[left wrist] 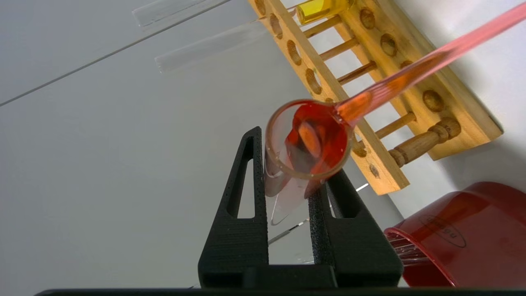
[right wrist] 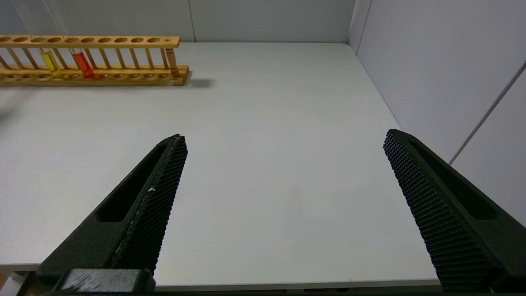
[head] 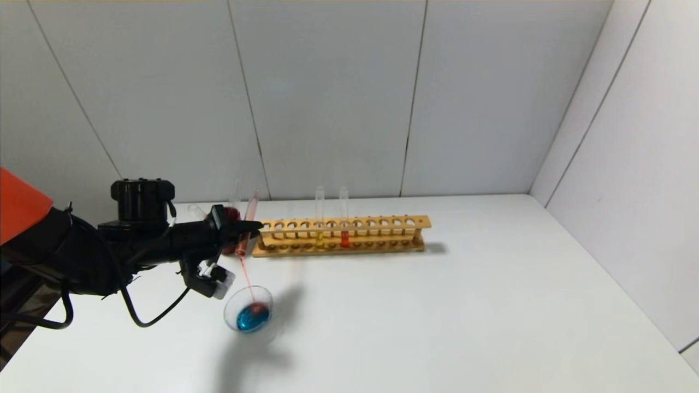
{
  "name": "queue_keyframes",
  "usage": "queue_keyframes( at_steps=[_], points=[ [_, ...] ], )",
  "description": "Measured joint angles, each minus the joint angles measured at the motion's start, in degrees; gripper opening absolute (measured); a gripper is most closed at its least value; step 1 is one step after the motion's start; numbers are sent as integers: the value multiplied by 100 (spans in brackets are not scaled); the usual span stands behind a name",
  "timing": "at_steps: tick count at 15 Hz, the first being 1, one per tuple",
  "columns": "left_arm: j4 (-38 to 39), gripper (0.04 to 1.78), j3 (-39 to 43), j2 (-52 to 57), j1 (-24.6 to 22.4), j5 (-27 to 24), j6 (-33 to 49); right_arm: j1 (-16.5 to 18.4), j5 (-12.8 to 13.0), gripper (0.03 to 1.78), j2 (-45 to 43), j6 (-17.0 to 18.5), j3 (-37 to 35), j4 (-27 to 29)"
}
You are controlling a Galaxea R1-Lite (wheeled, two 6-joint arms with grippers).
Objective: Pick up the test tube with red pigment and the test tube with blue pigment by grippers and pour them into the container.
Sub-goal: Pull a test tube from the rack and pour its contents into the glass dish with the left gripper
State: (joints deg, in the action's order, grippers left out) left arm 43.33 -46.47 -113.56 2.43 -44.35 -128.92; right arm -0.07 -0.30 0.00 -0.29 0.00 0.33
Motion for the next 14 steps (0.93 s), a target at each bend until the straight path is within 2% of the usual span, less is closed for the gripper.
queue_keyframes(
  at_steps=[14],
  points=[
    [603, 33, 122, 83, 66, 4, -9, -2, 0, 175, 0, -1, 0, 2]
  ],
)
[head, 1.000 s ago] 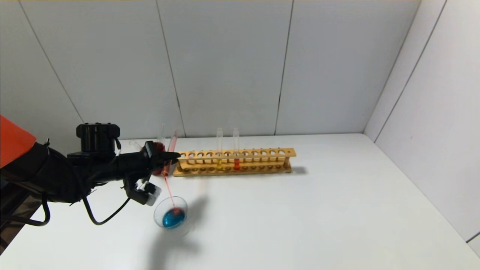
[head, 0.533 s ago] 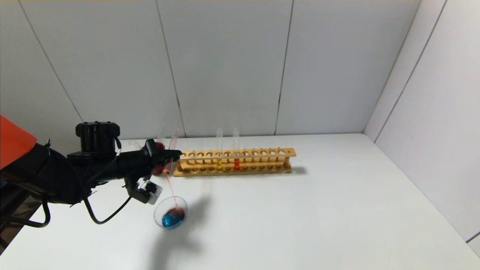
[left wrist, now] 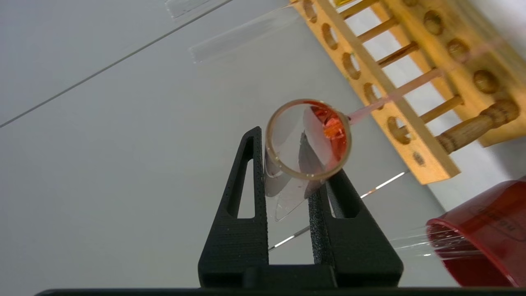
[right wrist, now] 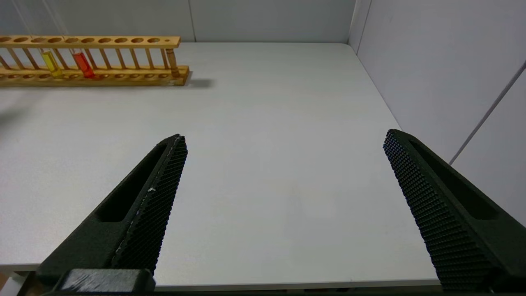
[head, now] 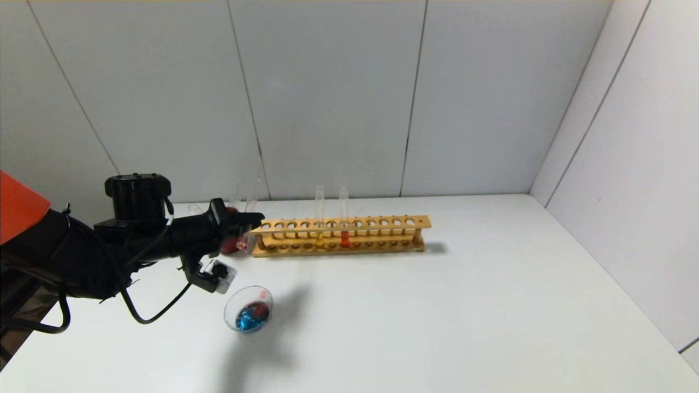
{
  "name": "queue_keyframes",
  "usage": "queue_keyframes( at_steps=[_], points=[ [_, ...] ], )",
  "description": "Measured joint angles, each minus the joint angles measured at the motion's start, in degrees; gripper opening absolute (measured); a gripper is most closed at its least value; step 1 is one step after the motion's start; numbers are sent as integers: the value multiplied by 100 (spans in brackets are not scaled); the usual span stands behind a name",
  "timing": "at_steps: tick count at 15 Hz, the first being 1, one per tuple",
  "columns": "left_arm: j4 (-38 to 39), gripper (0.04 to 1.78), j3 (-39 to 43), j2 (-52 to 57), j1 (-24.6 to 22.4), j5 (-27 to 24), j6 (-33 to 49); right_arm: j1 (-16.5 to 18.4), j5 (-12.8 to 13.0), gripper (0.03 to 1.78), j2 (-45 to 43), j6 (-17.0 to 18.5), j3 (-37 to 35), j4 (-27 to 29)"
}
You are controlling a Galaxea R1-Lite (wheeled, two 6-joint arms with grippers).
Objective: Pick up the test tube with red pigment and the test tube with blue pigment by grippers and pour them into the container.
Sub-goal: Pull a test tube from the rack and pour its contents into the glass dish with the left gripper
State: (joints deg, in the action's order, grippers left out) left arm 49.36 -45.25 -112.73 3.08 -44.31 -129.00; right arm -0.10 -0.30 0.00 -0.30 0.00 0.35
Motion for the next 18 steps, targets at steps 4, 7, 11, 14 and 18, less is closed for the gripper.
queue_keyframes(
  at_steps=[4, 7, 11, 14, 18],
  points=[
    [194, 33, 63, 85, 0, 9, -2, 2, 0, 175, 0, 4, 0, -2],
    [218, 33, 71, 134, -2, 9, -18, 5, 0, 175, 0, 4, 0, -2],
    [573, 33, 60, 189, -2, 44, -74, 2, -2, 175, 0, 1, 0, -2],
    [629, 33, 60, 201, -4, 52, -72, 0, -2, 175, 0, 4, 0, -2],
    [629, 33, 74, 206, -4, 66, -57, 2, -2, 175, 0, 1, 0, -2]
  ],
)
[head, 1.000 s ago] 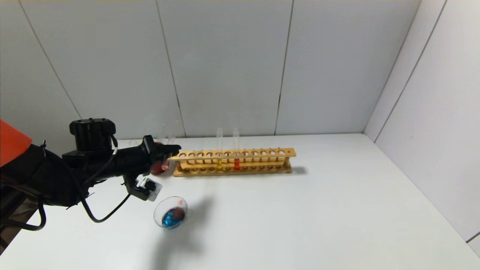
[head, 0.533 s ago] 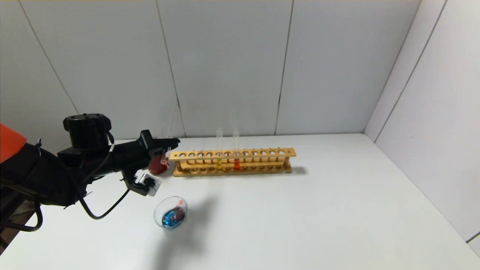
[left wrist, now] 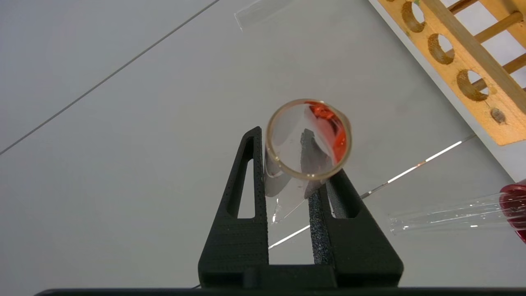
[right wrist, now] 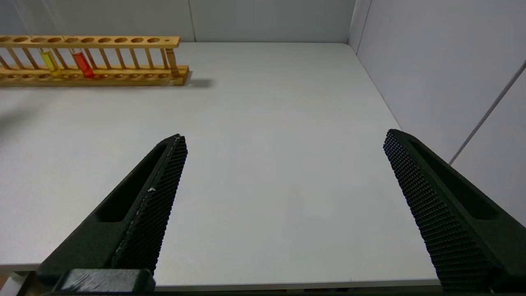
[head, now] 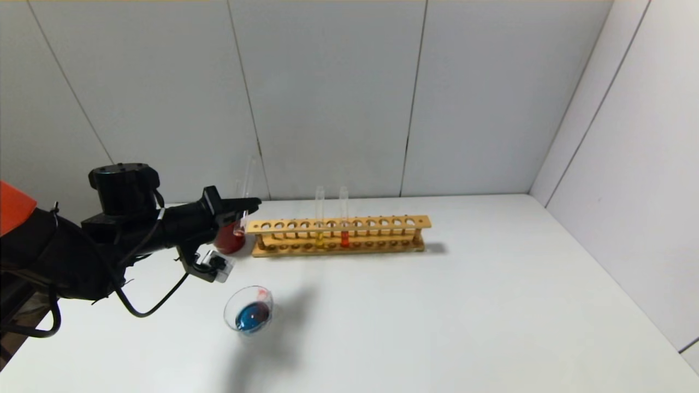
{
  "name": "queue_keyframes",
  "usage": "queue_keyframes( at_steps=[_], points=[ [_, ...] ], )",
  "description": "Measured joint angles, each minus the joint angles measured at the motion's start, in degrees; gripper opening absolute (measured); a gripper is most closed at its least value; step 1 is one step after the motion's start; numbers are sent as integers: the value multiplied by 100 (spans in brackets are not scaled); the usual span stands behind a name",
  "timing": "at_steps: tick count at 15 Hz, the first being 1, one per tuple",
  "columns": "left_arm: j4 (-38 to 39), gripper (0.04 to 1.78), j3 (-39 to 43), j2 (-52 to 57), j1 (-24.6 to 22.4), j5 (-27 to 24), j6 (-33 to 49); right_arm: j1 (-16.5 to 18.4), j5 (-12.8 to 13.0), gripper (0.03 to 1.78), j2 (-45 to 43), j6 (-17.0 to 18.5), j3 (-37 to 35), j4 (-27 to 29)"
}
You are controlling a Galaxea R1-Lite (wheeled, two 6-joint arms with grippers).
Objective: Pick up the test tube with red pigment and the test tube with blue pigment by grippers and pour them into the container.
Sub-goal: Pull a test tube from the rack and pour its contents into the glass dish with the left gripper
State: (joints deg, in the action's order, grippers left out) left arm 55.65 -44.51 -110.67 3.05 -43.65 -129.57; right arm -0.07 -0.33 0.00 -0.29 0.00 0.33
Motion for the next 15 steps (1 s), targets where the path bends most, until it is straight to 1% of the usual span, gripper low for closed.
queue_keyframes(
  at_steps=[6, 9, 11, 14, 15],
  points=[
    [-6, 33, 61, 35, -5, 20, 16, 0, 0, 175, 0, 2, 0, 0],
    [5, 33, 262, 50, -7, 177, 66, 0, 0, 175, 0, -1, 0, 0],
    [11, 33, 501, 124, -10, 302, 295, 0, 2, 175, 0, 0, 0, 0],
    [265, 33, 777, 297, 0, 774, 1100, -2, 0, 175, 0, 0, 0, 0],
    [367, 33, 783, 339, 9, 808, 1323, -2, 0, 175, 0, 0, 0, 0]
  ],
)
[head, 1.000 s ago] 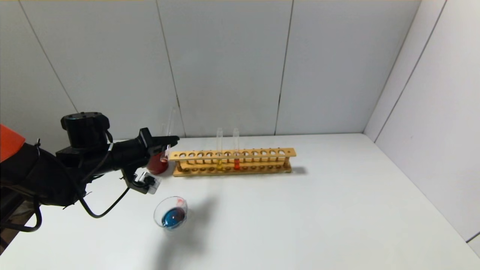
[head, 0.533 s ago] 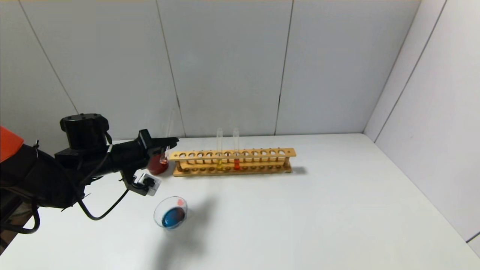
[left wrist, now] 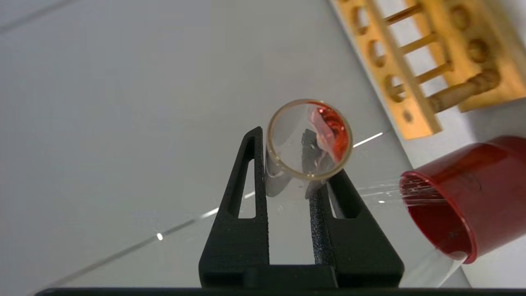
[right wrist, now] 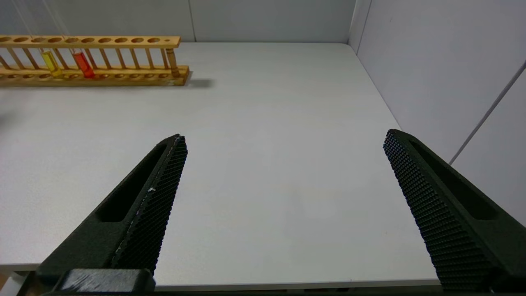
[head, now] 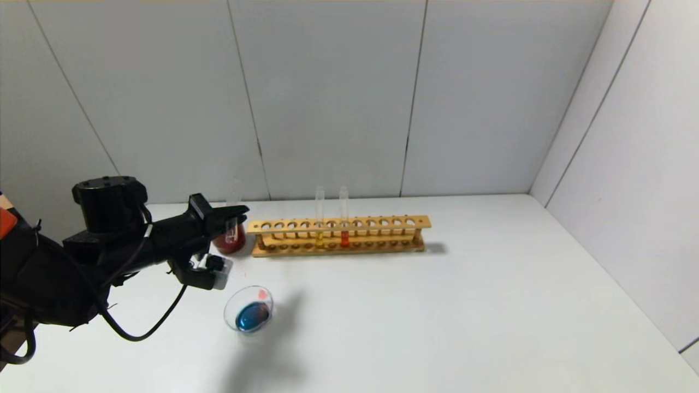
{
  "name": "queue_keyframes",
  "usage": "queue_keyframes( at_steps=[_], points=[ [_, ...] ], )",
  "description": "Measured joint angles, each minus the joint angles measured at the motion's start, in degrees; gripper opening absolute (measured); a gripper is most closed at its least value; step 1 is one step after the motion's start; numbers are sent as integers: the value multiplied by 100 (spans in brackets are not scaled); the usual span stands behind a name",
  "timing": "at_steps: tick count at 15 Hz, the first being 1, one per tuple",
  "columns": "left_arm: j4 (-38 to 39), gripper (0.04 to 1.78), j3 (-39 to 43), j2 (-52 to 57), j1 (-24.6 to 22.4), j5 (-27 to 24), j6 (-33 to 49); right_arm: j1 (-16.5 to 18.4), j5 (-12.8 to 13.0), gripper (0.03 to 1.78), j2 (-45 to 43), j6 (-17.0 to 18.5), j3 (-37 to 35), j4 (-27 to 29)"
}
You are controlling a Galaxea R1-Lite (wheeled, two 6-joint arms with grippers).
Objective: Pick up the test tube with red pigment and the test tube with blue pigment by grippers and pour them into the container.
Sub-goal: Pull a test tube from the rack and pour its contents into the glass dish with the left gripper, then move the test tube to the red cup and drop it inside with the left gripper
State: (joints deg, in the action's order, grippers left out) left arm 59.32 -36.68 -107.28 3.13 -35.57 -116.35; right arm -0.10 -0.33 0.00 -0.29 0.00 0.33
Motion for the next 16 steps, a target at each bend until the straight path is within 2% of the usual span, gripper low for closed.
queue_keyframes(
  at_steps=[2, 4, 6, 9, 13, 16],
  points=[
    [267, 33, -6, 78, 129, 254, 645, 2, 2, 175, 0, 0, 0, 0],
    [781, 33, 27, 144, 469, 967, 1582, 2, 0, 175, 0, 2, 0, 0],
    [1389, 33, 38, 177, 911, 1880, 2640, 2, 0, 175, 0, 0, 0, 0],
    [1979, 33, 17, 236, 1488, 3601, 4295, 2, 2, 175, 0, 0, 0, 0],
    [2009, 33, -258, 411, 1674, 5409, 6065, 5, 0, 175, 0, 0, 0, 0],
    [1802, 33, -755, 441, 1701, 6500, 7239, 2, 0, 175, 0, 2, 0, 0]
  ],
)
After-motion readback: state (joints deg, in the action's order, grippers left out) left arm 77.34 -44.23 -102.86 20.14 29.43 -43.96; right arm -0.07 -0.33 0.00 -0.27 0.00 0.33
